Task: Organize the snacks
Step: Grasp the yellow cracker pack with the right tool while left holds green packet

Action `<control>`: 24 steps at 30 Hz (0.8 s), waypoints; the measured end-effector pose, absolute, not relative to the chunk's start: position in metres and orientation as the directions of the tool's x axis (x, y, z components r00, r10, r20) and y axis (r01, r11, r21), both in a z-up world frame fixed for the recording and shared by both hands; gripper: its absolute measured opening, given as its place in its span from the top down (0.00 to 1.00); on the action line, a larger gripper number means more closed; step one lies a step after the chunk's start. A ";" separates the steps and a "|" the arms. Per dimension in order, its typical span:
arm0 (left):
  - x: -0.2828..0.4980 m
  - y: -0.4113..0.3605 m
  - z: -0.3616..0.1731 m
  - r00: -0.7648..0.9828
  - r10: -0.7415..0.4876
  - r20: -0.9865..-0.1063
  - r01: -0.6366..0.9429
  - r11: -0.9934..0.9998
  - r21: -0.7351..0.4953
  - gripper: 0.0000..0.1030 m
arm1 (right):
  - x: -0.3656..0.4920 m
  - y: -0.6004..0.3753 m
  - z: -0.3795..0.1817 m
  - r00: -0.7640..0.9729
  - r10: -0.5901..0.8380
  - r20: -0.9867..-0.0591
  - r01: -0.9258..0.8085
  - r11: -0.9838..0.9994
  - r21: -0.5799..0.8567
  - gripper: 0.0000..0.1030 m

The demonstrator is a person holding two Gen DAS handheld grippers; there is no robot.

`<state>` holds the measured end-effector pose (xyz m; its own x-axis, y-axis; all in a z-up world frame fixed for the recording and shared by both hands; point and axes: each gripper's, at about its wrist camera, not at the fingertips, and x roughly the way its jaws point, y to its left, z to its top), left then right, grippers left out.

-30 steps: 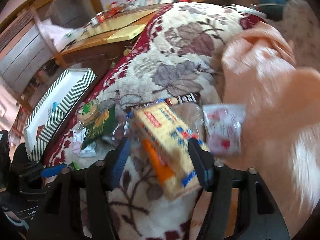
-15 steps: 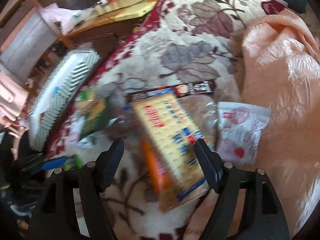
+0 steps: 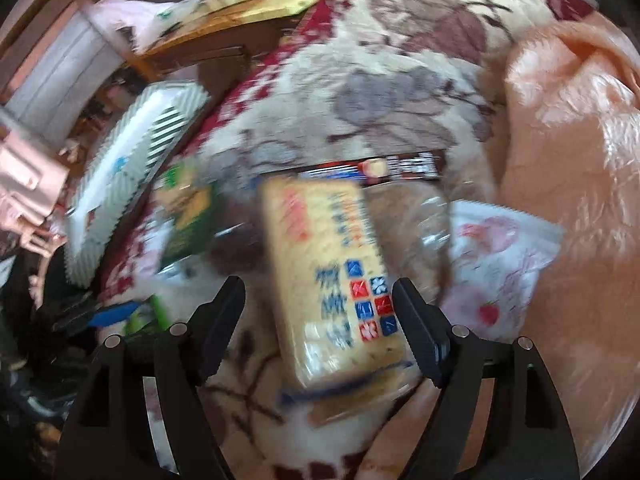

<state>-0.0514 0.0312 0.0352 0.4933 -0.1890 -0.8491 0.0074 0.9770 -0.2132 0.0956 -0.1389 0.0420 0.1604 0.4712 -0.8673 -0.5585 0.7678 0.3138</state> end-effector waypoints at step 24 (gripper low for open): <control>-0.059 0.042 0.050 0.523 -0.199 -0.829 -0.007 0.971 -0.237 0.66 | 0.040 -0.152 0.066 0.391 0.470 -0.791 -0.464 0.843 0.272 0.47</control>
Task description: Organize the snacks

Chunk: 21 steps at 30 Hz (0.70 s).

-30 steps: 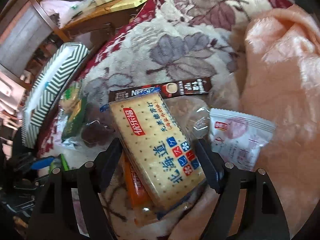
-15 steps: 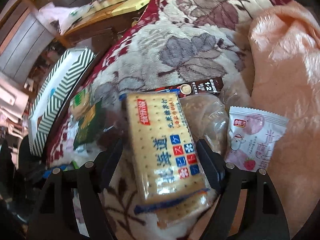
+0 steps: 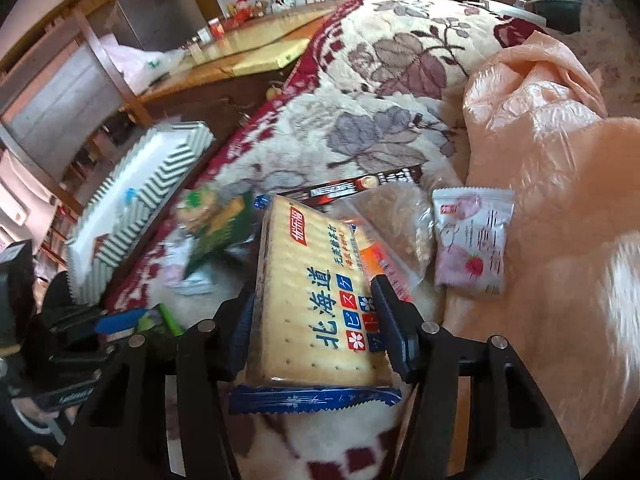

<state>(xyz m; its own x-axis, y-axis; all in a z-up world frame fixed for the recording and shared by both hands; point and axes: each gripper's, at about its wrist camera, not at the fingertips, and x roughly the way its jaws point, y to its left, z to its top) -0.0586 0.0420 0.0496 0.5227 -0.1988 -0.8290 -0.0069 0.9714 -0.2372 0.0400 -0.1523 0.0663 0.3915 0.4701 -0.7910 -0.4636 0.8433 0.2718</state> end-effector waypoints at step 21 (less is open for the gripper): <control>-0.065 0.084 0.074 0.599 -0.104 -0.794 -0.111 0.971 -0.211 0.66 | 0.016 -0.096 0.082 0.334 0.540 -0.772 -0.567 0.770 0.293 0.74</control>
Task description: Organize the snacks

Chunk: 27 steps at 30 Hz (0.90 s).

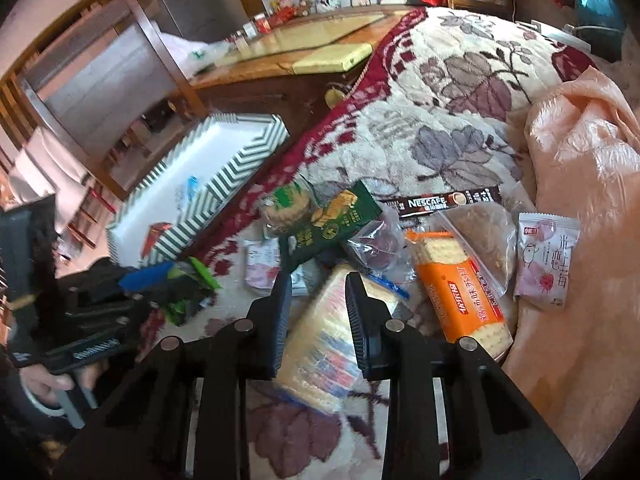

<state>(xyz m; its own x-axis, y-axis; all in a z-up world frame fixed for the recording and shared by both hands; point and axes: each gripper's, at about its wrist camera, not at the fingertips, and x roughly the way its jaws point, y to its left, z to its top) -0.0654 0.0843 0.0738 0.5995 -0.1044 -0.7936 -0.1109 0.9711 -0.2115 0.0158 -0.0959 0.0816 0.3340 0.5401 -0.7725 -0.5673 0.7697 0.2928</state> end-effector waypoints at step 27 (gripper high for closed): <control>-0.068 0.083 0.064 0.585 -0.116 -0.803 -0.118 0.967 -0.225 0.66 | -0.008 -0.088 0.016 0.307 0.373 -0.876 -0.520 0.836 0.173 0.45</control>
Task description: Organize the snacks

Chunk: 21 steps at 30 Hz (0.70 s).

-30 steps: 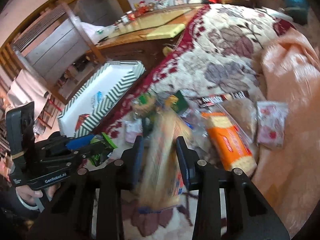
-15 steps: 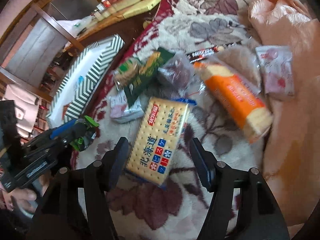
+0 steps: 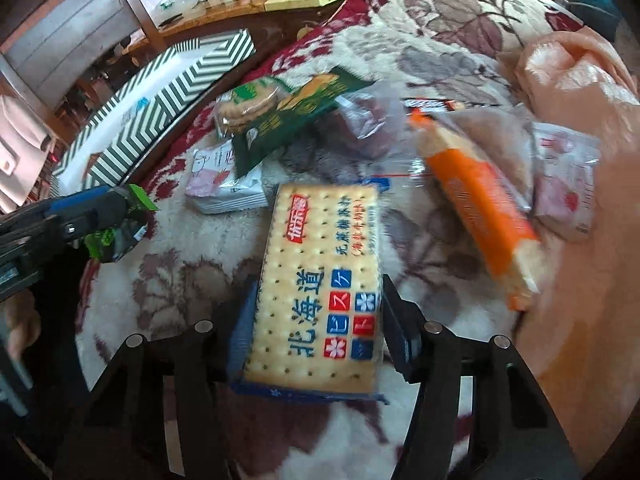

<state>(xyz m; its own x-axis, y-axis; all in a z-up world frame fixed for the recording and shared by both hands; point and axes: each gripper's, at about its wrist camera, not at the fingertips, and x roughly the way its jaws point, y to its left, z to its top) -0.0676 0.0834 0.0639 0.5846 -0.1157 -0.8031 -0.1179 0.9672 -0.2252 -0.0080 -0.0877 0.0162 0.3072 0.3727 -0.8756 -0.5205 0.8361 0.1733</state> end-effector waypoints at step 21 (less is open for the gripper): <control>-0.067 0.083 0.061 0.571 -0.123 -0.812 -0.119 0.966 -0.230 0.65 | -0.001 -0.060 0.007 0.243 0.215 -0.946 -0.647 0.762 0.007 0.47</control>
